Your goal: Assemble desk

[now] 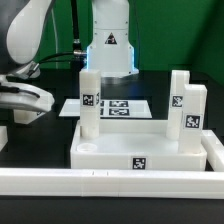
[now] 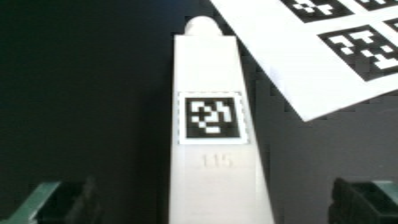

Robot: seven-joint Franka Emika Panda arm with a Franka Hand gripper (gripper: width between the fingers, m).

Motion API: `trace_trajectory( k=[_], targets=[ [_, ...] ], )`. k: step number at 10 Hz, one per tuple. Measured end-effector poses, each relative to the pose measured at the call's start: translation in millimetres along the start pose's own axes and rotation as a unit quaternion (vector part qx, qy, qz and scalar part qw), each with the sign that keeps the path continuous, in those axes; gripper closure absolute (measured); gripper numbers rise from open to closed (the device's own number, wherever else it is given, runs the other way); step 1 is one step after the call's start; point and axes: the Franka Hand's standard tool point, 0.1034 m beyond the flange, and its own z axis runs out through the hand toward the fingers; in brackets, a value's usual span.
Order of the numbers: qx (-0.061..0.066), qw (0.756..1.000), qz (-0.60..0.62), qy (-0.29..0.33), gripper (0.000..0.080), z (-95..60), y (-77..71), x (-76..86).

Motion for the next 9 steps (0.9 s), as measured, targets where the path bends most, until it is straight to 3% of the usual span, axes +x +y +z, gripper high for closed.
trace_trajectory(
  k=[7, 9],
  targets=[
    [-0.004, 1.0, 0.012, 0.007, 0.0151, 12.1, -1.3, 6.4],
    [-0.004, 1.0, 0.011, 0.006, 0.0198, 12.4, -2.4, 6.7]
  ],
)
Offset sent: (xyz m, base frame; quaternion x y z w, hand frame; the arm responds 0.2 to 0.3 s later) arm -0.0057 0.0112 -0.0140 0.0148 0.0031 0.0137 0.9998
